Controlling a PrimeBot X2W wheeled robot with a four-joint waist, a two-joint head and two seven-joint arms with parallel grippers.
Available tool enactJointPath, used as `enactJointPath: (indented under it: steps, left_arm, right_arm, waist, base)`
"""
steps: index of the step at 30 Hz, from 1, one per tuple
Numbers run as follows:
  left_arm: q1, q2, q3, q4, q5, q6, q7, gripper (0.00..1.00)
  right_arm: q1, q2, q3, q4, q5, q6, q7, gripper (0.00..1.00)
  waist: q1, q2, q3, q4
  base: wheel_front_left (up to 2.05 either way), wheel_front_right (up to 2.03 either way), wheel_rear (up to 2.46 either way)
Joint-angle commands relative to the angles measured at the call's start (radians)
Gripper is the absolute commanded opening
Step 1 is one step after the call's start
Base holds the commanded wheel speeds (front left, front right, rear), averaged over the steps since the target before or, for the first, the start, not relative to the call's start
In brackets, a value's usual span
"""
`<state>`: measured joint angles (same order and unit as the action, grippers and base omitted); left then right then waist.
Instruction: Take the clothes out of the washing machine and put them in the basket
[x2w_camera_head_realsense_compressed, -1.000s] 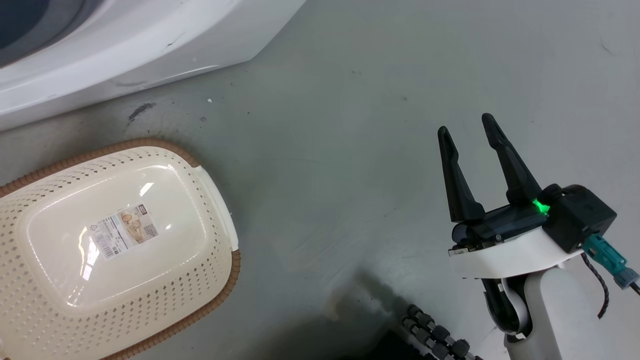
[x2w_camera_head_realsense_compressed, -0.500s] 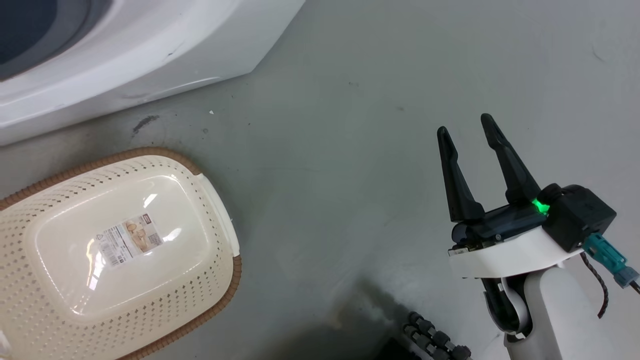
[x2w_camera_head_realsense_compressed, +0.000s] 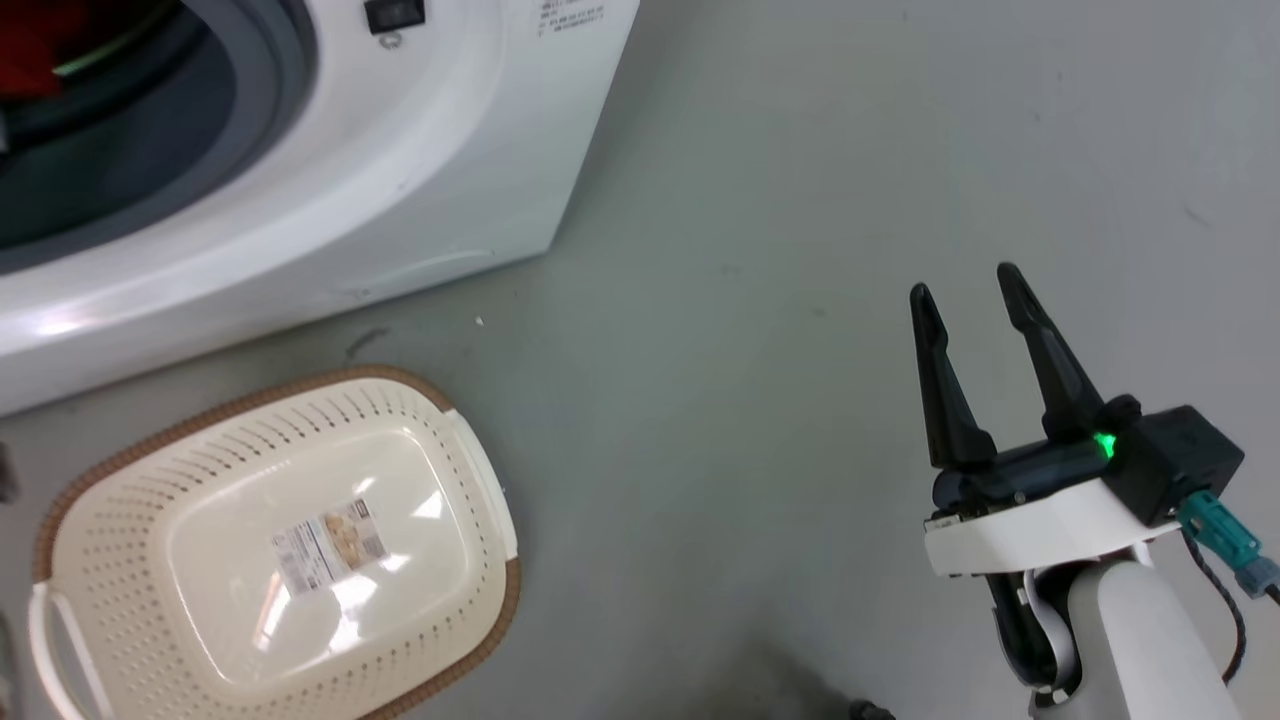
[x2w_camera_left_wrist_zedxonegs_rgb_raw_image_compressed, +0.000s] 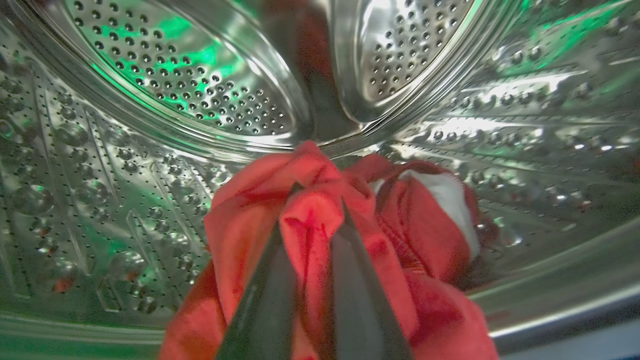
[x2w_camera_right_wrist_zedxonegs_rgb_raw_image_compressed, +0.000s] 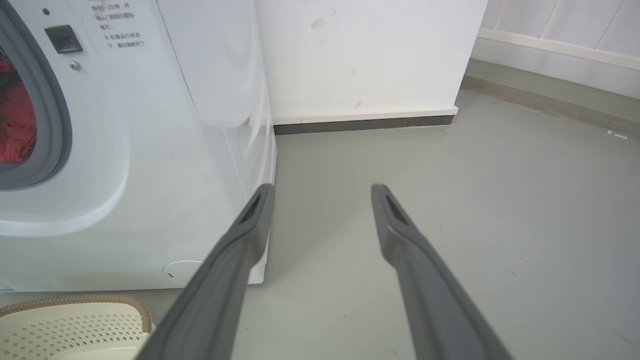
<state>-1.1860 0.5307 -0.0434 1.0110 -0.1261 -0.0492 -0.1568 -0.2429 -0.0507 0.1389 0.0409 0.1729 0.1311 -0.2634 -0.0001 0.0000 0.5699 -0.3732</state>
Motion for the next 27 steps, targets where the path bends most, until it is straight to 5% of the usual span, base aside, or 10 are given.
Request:
enactJointPath:
  steps: [1,9,17,27]
  left_arm:
    - [0.037,-0.020,0.003,0.019,-0.011,-0.006,-0.034,0.00]
    - [0.204,-0.100,0.033,0.049,-0.067,-0.013,-0.109,0.00]
    - [0.474,-0.197,0.104,-0.231,-0.093,-0.023,-0.110,0.00]
    - [0.668,-0.294,0.129,-0.498,-0.072,-0.040,-0.109,0.00]
  right_arm:
    - [0.023,0.001,-0.007,0.009,-0.009,-0.001,-0.001,1.00]
    - [0.085,0.001,-0.043,0.003,-0.043,-0.001,0.035,1.00]
    - [0.173,0.001,-0.076,-0.024,-0.059,-0.001,0.087,1.00]
    - [0.237,0.001,-0.111,-0.072,-0.067,-0.001,0.125,1.00]
  waist:
    - [0.0001,0.0000,-0.074,0.023]
    - [0.0001,0.0000,-0.231,0.072]
    - [0.0001,0.0000,-0.406,0.141]
    - [0.0001,0.0000,-0.499,0.203]
  base:
    - [0.00,0.00,0.00]
    - [0.00,0.00,0.00]
    - [0.00,0.00,0.00]
    - [0.00,0.00,0.00]
